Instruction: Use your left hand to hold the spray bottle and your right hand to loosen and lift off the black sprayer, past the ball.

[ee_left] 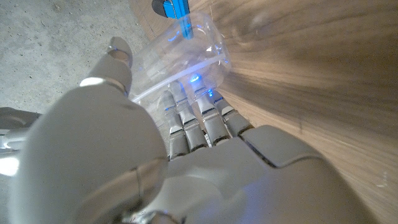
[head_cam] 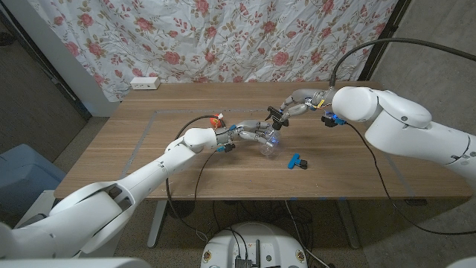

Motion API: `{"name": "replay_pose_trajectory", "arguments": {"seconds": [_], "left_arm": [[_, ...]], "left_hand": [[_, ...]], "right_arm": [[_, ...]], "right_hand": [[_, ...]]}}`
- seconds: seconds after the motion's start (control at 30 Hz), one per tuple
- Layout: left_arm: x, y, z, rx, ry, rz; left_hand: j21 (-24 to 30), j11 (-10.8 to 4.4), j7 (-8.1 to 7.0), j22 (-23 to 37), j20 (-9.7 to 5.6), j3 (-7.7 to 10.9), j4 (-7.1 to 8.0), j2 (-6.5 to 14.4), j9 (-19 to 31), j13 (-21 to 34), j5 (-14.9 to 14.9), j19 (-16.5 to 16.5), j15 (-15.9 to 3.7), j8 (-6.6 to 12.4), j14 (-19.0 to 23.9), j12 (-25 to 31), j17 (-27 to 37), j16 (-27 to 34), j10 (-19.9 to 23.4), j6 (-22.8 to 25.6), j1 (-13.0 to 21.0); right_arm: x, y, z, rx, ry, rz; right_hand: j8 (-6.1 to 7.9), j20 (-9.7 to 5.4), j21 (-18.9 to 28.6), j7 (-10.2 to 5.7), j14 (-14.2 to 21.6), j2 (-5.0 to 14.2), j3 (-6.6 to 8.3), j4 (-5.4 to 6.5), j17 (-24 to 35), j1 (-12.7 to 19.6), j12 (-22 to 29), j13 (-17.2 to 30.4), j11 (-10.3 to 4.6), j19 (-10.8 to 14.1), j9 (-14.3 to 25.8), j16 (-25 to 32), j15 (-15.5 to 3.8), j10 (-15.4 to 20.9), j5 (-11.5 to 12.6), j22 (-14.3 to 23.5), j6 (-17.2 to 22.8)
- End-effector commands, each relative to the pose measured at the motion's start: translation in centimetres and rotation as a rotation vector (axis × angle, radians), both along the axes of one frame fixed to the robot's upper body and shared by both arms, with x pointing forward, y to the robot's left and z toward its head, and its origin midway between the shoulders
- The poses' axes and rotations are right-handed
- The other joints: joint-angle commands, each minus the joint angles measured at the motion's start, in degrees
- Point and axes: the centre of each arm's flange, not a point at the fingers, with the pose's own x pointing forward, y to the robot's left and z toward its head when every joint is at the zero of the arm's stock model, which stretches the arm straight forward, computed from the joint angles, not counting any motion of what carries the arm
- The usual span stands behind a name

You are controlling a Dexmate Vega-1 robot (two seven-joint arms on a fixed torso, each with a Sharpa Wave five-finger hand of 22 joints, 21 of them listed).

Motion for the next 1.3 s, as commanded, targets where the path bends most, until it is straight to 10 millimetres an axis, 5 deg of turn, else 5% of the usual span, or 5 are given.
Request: {"name": "replay_pose_trajectory", "arguments": {"seconds": [0.03, 0.73, 1.3], "left_arm": [[0.3, -0.2, 0.1, 0.004, 0.008, -0.001], [0.7, -0.3, 0.3, 0.007, 0.013, -0.002], [0.8, -0.2, 0.6, 0.009, 0.011, -0.001]], "left_hand": [[-0.09, -3.37, -0.69, 0.21, -2.49, 0.86, 0.1, 8.35, 0.11, 0.2, 0.23, 0.67, -7.39, 5.82, 0.76, 0.29, 0.26, 0.03, 4.62, 1.68, -0.29], [-0.11, -2.43, 0.07, 0.21, -2.5, 0.72, 0.07, 8.09, -0.24, -0.12, 0.24, 0.66, -6.84, 6.1, 0.56, -0.15, 0.68, 0.15, 4.68, 2.15, 0.45], [-0.1, -1.95, 0.45, 0.2, -2.51, 0.63, 0.09, 7.91, -0.52, -0.41, 0.26, 0.69, -6.7, 6.2, 0.52, -0.4, 0.92, 0.19, 4.95, 2.38, 0.9]], "right_arm": [[0.6, -0.5, 0.0, 0.052, 0.003, 0.025], [1.2, -1.0, 0.0, 0.154, -0.05, 0.06], [1.7, -1.3, 0.0, 0.201, -0.066, 0.093]], "right_hand": [[0.71, -1.04, 0.26, -1.21, 0.25, 0.27, 0.92, -0.17, 0.22, 1.93, 0.37, 0.16, -1.2, 0.25, 0.41, 0.57, -0.99, 0.43, 0.54, 0.13, 0.85], [5.94, -3.35, 0.42, -1.3, 2.56, 0.8, 3.35, -0.25, 1.07, 13.1, 1.2, 0.16, -5.41, 1.65, 1.6, 2.29, -4.54, 5.35, 0.26, 0.14, 12.22], [6.21, -3.32, 0.01, -1.39, 1.33, 0.37, 4.04, -0.63, 1.5, 17.89, 0.81, 0.17, -6.06, 0.43, 0.87, 2.13, -4.85, 5.6, 0.44, 0.18, 14.17]]}}
